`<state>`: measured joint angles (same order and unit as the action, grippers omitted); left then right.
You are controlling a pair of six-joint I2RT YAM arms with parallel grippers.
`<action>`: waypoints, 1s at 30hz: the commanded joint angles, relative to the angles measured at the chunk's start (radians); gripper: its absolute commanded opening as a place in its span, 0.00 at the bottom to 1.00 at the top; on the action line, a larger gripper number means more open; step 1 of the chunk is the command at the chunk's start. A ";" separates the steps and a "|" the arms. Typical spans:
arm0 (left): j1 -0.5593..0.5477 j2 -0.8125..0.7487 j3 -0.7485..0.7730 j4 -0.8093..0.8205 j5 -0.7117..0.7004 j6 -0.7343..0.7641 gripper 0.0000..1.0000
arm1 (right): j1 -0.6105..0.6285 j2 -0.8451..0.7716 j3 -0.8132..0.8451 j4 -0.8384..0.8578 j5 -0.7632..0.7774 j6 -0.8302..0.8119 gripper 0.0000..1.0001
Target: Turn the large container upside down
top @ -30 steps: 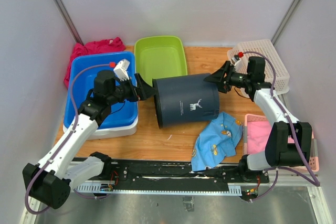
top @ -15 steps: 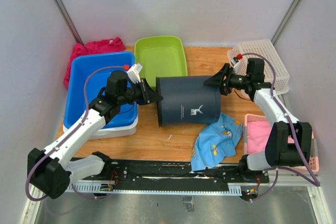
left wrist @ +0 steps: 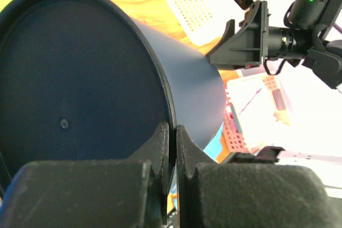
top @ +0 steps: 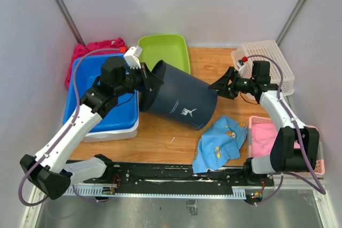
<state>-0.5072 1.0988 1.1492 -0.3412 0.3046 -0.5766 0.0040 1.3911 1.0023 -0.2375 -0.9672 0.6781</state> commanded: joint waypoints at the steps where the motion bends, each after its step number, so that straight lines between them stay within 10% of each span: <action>1: -0.075 0.039 0.175 0.026 -0.198 0.198 0.00 | -0.013 -0.020 0.016 -0.064 0.043 -0.050 0.66; 26: -0.413 0.453 0.413 0.074 -0.305 0.326 0.01 | -0.071 -0.286 0.014 -0.358 0.603 -0.166 0.67; 30: -0.419 0.510 0.431 0.085 -0.255 0.303 0.28 | -0.075 -0.331 0.046 -0.387 0.645 -0.176 0.69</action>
<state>-0.9146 1.5509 1.5661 -0.2638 0.0013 -0.2489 -0.0536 1.1103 1.0050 -0.5663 -0.3939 0.5339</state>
